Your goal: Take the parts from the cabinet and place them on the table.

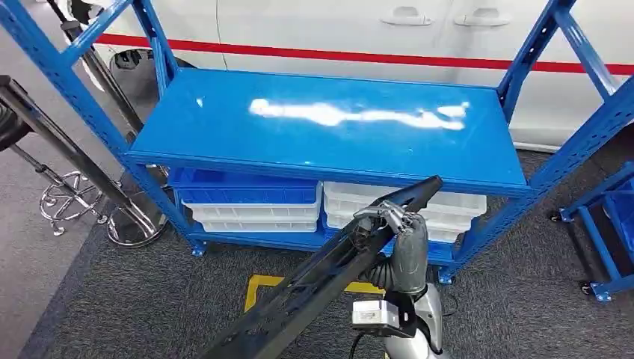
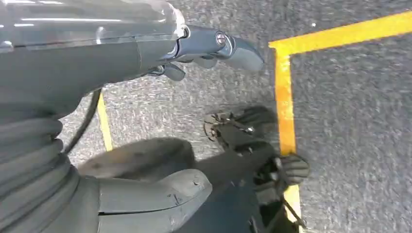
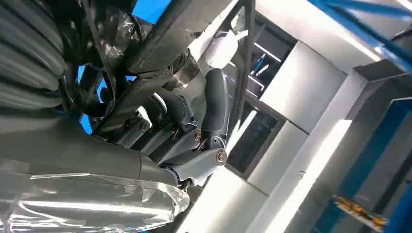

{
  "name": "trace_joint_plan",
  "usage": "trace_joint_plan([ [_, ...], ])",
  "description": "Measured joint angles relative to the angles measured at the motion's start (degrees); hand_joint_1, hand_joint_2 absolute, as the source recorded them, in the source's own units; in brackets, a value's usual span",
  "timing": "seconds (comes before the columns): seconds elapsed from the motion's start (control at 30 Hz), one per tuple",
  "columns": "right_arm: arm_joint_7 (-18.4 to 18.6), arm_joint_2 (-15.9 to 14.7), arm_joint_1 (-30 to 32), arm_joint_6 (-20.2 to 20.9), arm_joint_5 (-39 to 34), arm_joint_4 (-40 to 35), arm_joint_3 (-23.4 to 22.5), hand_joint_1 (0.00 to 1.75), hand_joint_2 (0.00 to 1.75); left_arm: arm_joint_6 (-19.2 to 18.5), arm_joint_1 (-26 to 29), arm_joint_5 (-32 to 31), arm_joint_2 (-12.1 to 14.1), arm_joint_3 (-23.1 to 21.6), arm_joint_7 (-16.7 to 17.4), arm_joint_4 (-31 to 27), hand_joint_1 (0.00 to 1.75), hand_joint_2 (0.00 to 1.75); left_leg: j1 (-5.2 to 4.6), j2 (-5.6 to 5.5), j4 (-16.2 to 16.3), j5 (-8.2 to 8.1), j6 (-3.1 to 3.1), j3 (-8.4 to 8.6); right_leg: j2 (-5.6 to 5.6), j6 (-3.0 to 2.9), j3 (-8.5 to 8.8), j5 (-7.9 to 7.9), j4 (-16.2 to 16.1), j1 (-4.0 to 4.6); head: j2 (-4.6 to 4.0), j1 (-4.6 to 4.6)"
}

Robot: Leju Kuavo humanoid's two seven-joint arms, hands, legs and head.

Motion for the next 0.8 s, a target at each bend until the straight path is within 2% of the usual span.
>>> trace_joint_plan([
  [0.03,-0.02,0.00,0.22,-0.18,0.44,0.05,0.00,1.75,1.75,-0.02,-0.12,0.00,-0.05,0.02,0.04,0.00,0.00,1.75,-0.01,0.42,-0.09,0.62,0.33,-0.24,0.27,0.25,-0.44,-2.05,0.94,-0.22,0.02,0.00],
  [0.07,-0.02,0.00,0.33,-0.37,0.79,0.07,0.00,1.75,1.75,0.00,-0.19,-0.02,-0.09,0.04,0.06,0.00,0.00,1.75,0.02,0.46,0.08,1.20,0.89,-1.06,0.30,0.35,-1.35,-5.57,3.70,-0.33,0.02,0.02],
  [0.1,-0.02,0.00,0.54,-0.46,1.03,0.09,0.00,1.75,1.75,0.04,-0.31,0.00,-0.11,0.04,0.07,0.00,0.00,1.75,-0.03,0.45,0.24,1.69,0.91,-1.93,0.32,0.60,-2.50,-8.90,7.69,-0.44,0.02,0.02],
  [0.13,-0.02,0.00,0.83,-0.59,1.25,0.11,0.00,1.75,1.75,0.04,-0.31,-0.13,-0.13,0.07,0.09,0.00,0.00,1.75,-0.10,0.47,0.44,2.21,0.88,-2.86,0.35,0.82,-3.75,-11.52,12.21,-0.51,0.02,0.00],
  [0.17,-0.02,0.00,1.14,-0.68,1.27,0.18,0.02,1.75,1.75,0.04,-0.26,-0.15,-0.16,0.07,0.15,0.00,0.00,1.75,-0.10,0.53,0.79,2.73,0.82,-3.89,0.35,1.06,-4.59,-12.85,16.13,-0.56,0.02,0.00],
  [0.2,-0.02,0.00,1.47,-0.74,1.27,0.26,0.02,1.75,1.75,0.04,-0.24,-0.17,-0.22,0.07,0.26,0.00,0.00,1.75,-0.07,0.61,1.24,3.19,0.73,-4.93,0.34,1.23,-4.35,-12.23,17.81,-0.62,0.02,0.02],
  [0.23,-0.02,0.00,1.68,-0.79,1.27,0.31,0.02,1.75,1.75,0.07,-0.25,-0.15,-0.27,0.07,0.28,0.00,0.00,1.75,-0.03,0.65,1.71,3.62,0.63,-5.98,0.34,1.33,-2.91,-10.25,16.86,-0.72,0.02,0.00],
  [0.27,-0.02,0.00,1.80,-0.81,1.29,0.31,0.02,1.75,1.75,0.07,-0.22,-0.17,-0.31,0.07,0.33,0.02,0.00,1.75,0.03,0.66,2.21,3.99,0.39,-7.00,0.33,1.34,-0.36,-7.85,13.81,-0.83,0.02,0.02],
  [0.3,-0.02,0.00,1.87,-0.88,1.34,0.31,0.02,1.75,1.75,0.07,-0.21,-0.18,-0.40,0.07,0.46,0.05,0.00,1.75,0.07,0.64,2.67,4.35,0.20,-7.85,0.33,1.28,2.87,-6.17,9.38,-0.92,0.02,0.02],
  [0.33,-0.04,0.00,1.93,-0.98,1.40,0.31,0.04,1.75,1.75,0.07,-0.25,-0.17,-0.44,0.09,0.50,0.07,0.00,1.75,0.09,0.61,3.21,4.66,-0.06,-8.50,0.37,1.12,6.28,-6.40,4.43,-0.97,0.02,0.00],
  [0.37,-0.04,0.04,2.05,-1.05,1.47,0.29,0.11,1.75,1.75,0.09,-0.24,-0.17,-0.53,0.09,0.55,0.07,0.00,1.75,-0.14,0.52,3.53,5.02,-0.50,-9.05,0.45,0.84,8.61,-8.56,0.22,-0.57,0.02,0.02],
  [0.4,-0.11,0.11,2.49,-1.33,1.56,0.24,0.15,1.75,1.75,0.09,-0.12,-0.15,-0.59,0.09,0.61,0.07,0.00,1.75,-0.04,0.56,3.15,5.61,-0.91,-8.93,0.56,0.13,8.21,-8.24,0.44,-0.31,0.00,-0.07],
  [0.47,-0.35,0.18,3.02,-1.84,1.95,0.20,0.24,1.75,1.75,0.09,-0.18,-0.09,-0.66,0.11,0.63,0.07,0.00,1.75,0.14,0.56,3.03,6.69,-1.51,-9.07,0.63,-0.37,7.64,-7.60,0.41,-0.06,0.02,-0.09],
  [0.5,-0.46,0.26,3.31,-1.88,2.06,0.22,0.39,1.75,1.75,0.09,0.06,-0.04,-0.66,0.15,0.63,0.07,0.00,1.75,-0.24,0.42,2.75,7.34,-1.96,-9.32,0.51,-1.06,7.10,-6.78,-0.04,-0.40,0.00,-0.04],
  [0.53,-0.57,0.37,3.40,-1.99,2.12,0.22,0.61,1.75,1.75,0.09,0.04,0.00,-0.64,0.24,0.63,0.07,0.00,1.75,0.21,0.01,3.48,5.76,-2.13,-9.98,0.11,-1.61,6.47,-5.88,-0.20,-0.70,0.00,-0.04],
  [0.57,-0.63,0.61,3.61,-2.08,2.23,0.20,0.70,1.75,1.75,0.09,-0.03,0.02,-0.64,0.35,0.63,0.07,0.00,1.75,0.13,0.00,5.92,1.69,-2.34,-10.95,0.24,-2.35,5.36,-4.97,-0.27,-0.71,0.02,-0.13],
  [0.6,-0.72,0.85,3.89,-2.25,2.34,0.20,0.83,1.75,1.75,0.04,0.08,0.00,-0.64,0.42,0.70,0.07,0.00,1.75,0.24,0.03,9.73,-2.37,-2.65,-11.74,0.21,-2.48,4.42,-4.27,-0.26,-0.61,0.02,-0.15],
  [0.63,-0.79,0.96,4.26,-2.52,2.45,0.20,0.98,1.75,1.75,0.04,0.11,-0.13,-0.62,0.42,0.70,0.07,0.00,1.75,0.31,0.03,14.29,-5.72,-2.85,-12.44,0.16,-2.58,3.49,-3.50,-0.24,-0.48,0.00,-0.13],
  [0.67,-0.81,1.07,4.60,-2.78,2.56,0.20,1.11,1.75,1.75,-0.04,0.08,-0.30,-0.62,0.41,0.70,0.07,0.00,1.75,0.31,0.02,18.32,-7.43,-2.99,-12.89,0.07,-2.57,2.54,-2.76,-0.16,-0.42,0.02,-0.15],
  [0.7,-0.81,1.09,4.92,-2.86,2.61,0.20,1.18,1.75,1.75,-0.04,0.05,-0.42,-0.62,0.42,0.70,0.07,0.00,1.75,0.32,0.03,21.02,-7.07,-3.09,-12.79,-0.01,-2.50,1.53,-2.00,-0.10,-0.40,0.02,-0.13],
  [0.73,-0.81,1.11,5.19,-2.93,2.76,0.20,1.29,1.75,1.75,-0.04,0.03,-0.70,-0.62,0.42,0.68,0.07,0.00,1.75,0.32,0.03,21.61,-5.04,-3.09,-11.72,-0.14,-2.40,0.43,-1.22,-0.03,-0.40,0.00,-0.15],
  [0.77,-0.81,1.11,5.40,-3.02,2.84,0.20,1.44,1.75,1.75,-0.04,0.04,-0.81,-0.62,0.41,0.64,0.07,0.00,1.75,0.32,0.03,19.91,-2.32,-3.00,-9.51,-0.16,-2.27,-0.62,-0.49,0.13,-0.41,0.02,-0.15],
  [0.8,-0.81,1.20,5.62,-3.11,2.91,0.20,1.53,1.75,1.75,-0.04,0.02,-0.90,-0.62,0.42,0.61,0.07,0.00,1.75,0.32,0.02,16.17,-0.38,-2.83,-6.24,-0.15,-2.09,-1.56,0.17,0.29,-0.42,0.02,-0.13],
])
